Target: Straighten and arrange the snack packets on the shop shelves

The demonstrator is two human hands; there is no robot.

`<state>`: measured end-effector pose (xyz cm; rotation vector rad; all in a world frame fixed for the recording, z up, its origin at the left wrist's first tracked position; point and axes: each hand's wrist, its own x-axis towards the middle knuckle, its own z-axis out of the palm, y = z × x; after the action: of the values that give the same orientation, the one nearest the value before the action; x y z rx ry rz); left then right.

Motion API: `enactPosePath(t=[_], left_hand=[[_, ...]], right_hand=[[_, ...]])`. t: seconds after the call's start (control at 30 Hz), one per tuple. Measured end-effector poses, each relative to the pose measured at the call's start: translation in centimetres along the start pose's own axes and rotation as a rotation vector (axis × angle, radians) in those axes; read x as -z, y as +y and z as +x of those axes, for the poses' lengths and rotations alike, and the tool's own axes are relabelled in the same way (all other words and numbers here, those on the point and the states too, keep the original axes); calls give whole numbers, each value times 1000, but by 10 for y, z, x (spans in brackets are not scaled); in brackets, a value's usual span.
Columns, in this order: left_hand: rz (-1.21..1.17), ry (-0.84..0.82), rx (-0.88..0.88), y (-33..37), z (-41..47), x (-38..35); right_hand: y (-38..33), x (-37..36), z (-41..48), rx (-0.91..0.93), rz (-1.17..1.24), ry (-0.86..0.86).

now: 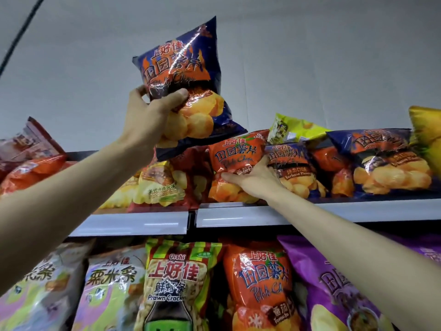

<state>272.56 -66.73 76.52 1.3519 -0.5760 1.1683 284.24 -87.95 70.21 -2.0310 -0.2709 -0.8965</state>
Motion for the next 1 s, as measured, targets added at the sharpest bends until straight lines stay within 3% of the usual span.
enactPosePath(t=[0.13,0.3,0.57,0.77,1.0], left_hand=[[-4,-52,-13,2,-14,-31],[-12,-118,-23,-1,-33,-88],[30,-186,-97,-19,-65,-188],[164,-210,-122,-41,-85,-229],[297,-242,27,-71,-88,-231]], right_hand=[[7,18,-12,49,-42,-58],[42,70,-33,138,-91,153],[103,148,-64,329,-44,318],[130,152,-62,421,-190,284],[136,143,-52,308,-306,198]])
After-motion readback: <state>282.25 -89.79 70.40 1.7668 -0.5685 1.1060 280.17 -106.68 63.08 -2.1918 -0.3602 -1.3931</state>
